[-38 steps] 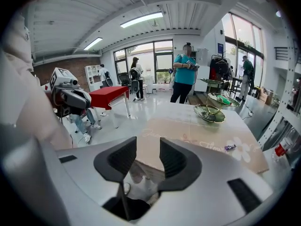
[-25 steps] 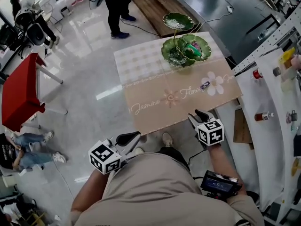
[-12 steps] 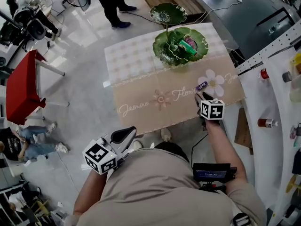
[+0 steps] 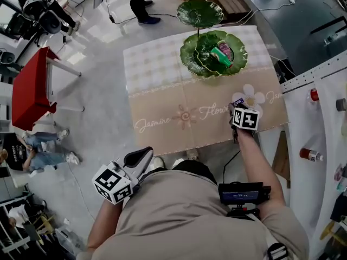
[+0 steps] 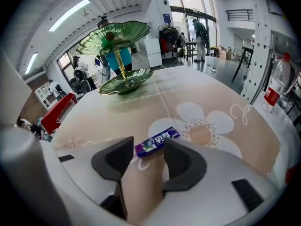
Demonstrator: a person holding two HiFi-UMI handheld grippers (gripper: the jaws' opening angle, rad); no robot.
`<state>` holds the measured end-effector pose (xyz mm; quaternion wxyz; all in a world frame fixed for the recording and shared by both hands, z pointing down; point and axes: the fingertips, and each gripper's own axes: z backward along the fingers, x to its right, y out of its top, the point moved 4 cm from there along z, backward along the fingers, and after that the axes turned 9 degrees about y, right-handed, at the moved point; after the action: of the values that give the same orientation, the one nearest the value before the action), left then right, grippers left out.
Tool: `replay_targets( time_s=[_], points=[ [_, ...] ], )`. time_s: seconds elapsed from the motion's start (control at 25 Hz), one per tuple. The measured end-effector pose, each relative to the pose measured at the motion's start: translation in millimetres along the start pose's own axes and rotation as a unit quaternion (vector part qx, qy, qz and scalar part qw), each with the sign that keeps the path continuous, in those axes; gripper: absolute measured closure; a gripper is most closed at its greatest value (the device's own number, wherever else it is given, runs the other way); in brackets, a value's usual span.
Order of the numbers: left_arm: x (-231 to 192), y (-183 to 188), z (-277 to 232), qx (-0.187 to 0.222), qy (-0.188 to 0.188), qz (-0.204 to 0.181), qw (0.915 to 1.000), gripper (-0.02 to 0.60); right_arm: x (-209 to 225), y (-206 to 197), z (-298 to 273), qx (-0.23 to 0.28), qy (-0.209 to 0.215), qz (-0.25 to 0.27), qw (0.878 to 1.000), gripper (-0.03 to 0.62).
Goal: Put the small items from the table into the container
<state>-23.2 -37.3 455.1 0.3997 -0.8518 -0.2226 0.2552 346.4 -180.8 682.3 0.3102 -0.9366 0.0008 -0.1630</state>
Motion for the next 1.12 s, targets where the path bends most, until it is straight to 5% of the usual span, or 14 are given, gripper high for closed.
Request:
replay_targets(
  time_s=[0.4, 0.64, 1.12],
  points=[
    [0.1, 5.8, -8.6, -0.006, 0.018, 0.006, 0.9998, 0.571, 10.6, 13.8, -20.6, -0.002, -0.024, 0.089, 0.996, 0.391],
    [-0.7, 8.8, -13.4, -0.010, 0.022, 0.007, 0.9997, 0.571, 14.1, 13.8, -24.4, 0.003, -0.022, 0.081, 0.997, 0.392],
    [6.3, 15.2, -28.4, -0.008, 0.002, -0.003, 1.0000, 0.571, 15.1, 18.0, -3.5, 0.016, 0.003, 0.092, 0.996, 0.497]
  ],
)
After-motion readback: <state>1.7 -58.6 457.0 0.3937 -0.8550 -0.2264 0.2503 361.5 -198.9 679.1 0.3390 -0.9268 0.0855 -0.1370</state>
